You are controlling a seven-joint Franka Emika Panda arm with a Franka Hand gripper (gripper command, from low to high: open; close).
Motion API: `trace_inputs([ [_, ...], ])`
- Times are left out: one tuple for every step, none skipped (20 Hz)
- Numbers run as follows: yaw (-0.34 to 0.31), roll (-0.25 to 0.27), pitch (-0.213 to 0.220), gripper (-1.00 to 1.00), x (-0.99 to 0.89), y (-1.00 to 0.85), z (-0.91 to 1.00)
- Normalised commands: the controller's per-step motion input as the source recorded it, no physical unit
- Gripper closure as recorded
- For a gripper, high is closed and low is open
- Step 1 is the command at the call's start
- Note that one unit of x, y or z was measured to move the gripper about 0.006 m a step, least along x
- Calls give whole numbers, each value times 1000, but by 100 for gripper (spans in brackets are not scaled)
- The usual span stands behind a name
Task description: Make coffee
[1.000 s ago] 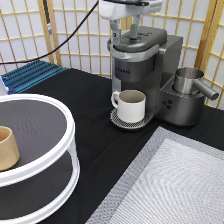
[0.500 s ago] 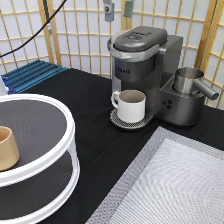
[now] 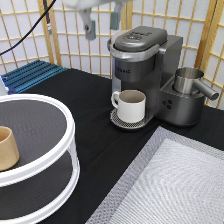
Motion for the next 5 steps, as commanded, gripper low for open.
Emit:
trace_inputs([
  [0,0,1,-100,0,0,0],
  [0,0,0,-100,0,0,0],
  [0,0,0,-100,0,0,0],
  [0,0,0,-100,0,0,0],
  [0,0,0,-100,0,0,0],
])
